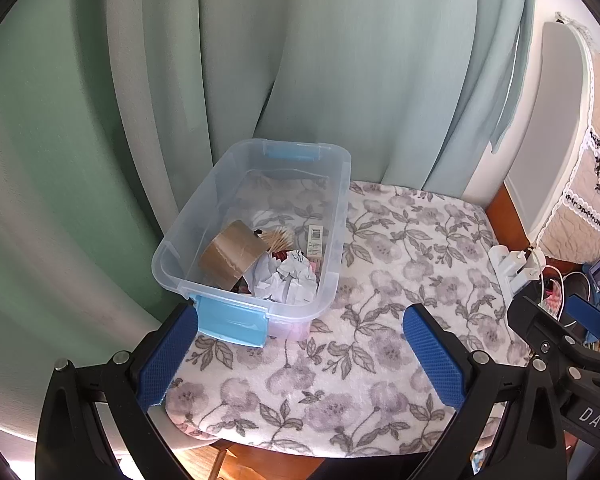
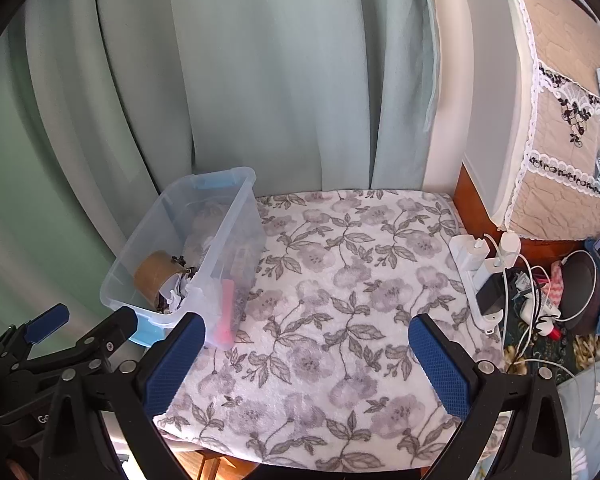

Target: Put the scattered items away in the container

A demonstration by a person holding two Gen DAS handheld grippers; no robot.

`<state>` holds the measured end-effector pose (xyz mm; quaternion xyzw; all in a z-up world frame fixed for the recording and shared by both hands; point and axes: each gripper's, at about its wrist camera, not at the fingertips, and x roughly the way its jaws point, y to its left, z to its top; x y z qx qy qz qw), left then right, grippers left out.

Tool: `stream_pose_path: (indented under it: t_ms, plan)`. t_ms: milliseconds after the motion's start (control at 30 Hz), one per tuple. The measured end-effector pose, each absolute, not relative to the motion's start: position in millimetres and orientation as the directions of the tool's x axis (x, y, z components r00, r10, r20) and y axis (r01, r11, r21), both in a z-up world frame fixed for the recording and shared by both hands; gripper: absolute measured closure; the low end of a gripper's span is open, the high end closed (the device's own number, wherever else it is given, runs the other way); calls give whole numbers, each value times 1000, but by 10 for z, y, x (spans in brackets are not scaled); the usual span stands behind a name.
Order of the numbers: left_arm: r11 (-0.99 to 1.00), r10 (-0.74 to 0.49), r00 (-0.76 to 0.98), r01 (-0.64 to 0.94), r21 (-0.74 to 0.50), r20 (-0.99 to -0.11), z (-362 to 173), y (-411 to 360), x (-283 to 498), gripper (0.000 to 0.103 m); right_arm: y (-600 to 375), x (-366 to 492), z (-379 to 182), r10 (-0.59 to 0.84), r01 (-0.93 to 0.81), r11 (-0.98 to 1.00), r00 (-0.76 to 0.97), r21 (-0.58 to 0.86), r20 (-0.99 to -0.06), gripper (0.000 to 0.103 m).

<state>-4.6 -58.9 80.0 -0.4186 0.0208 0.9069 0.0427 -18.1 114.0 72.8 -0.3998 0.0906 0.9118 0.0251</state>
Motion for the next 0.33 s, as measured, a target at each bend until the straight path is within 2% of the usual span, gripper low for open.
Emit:
stream_pose_path:
  t_ms: [333]
  plan:
    - [-996, 52, -648, -90, 8, -760, 784, -558, -51, 1, 1139, -191, 695, -31, -119, -982, -674, 150, -738, 0]
